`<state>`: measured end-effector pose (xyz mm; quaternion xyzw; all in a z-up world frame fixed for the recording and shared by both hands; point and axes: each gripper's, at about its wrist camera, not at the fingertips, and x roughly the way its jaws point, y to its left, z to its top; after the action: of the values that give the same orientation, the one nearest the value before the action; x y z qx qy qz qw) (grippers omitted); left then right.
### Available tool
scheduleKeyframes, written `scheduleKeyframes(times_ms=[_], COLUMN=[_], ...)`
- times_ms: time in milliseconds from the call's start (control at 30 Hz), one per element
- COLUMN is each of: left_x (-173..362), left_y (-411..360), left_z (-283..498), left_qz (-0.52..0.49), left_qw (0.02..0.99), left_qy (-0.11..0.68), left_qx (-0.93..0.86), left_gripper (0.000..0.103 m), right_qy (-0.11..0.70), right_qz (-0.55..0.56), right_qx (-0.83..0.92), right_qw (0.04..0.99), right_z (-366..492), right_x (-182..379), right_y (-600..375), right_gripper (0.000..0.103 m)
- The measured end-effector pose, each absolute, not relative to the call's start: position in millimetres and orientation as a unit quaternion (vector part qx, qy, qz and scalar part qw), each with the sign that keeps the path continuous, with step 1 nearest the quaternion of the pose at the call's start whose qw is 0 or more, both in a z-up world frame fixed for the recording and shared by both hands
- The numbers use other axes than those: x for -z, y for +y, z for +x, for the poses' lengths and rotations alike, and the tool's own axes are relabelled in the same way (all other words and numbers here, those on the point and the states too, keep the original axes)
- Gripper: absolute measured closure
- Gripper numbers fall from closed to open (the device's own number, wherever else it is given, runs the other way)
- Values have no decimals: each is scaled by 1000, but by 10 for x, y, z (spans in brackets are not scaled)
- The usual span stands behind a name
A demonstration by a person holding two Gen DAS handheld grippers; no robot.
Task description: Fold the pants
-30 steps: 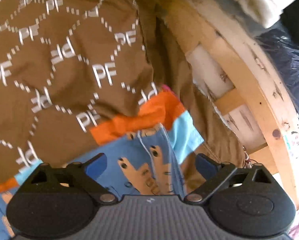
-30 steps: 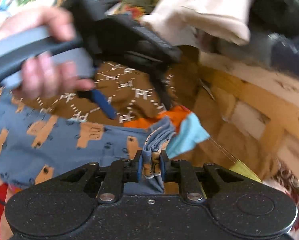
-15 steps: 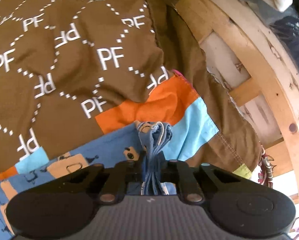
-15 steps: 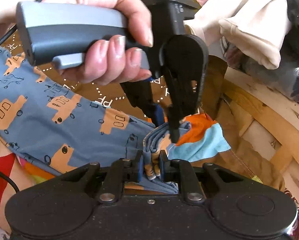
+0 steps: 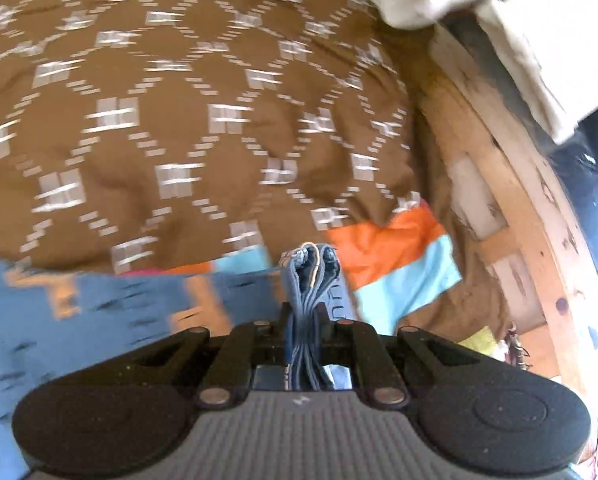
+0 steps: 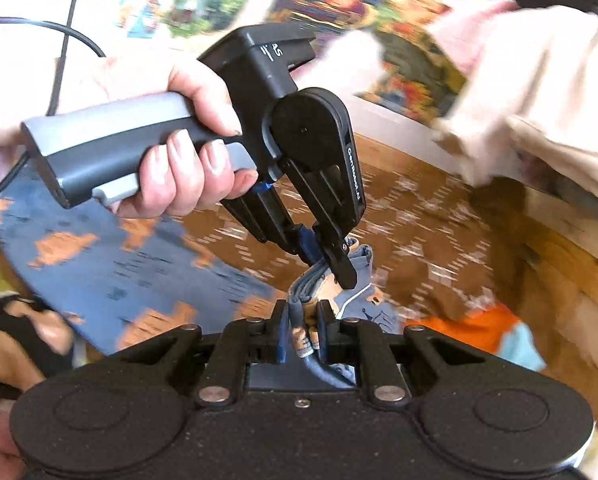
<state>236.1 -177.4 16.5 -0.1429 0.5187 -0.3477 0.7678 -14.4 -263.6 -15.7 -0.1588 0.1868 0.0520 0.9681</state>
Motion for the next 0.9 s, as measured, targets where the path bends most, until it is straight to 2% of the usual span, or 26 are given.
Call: scheduleKeyframes(times_ms=[367,533,700,800,900], left_x=[292,532,548,579,620], left_y=[-975,-810,-795,-779,-760], left_z=[2209,2125,2134,2146,2138], left_qz=[-183,-229,-223,-236,-244], left_qw=[779,775,774,770,767], left_qy=[523,507,501,505,508], left_qx=[292,300,316,312,308], left_gripper=[93,91,90,90,90], right_qy=[242,276,289,293,298], right_qz=[-143,-123,-122,-127,-129], right_qx=[-150,-168,-165,-161,-153], right_qw=[948,938,935,934,933], right_z=[-41,23,59,71,100], right_x=[342,446,484,493,498], right_y=[-2159,-2079,-2078,-2073,-2061], right_gripper=[89,89,89,88,80])
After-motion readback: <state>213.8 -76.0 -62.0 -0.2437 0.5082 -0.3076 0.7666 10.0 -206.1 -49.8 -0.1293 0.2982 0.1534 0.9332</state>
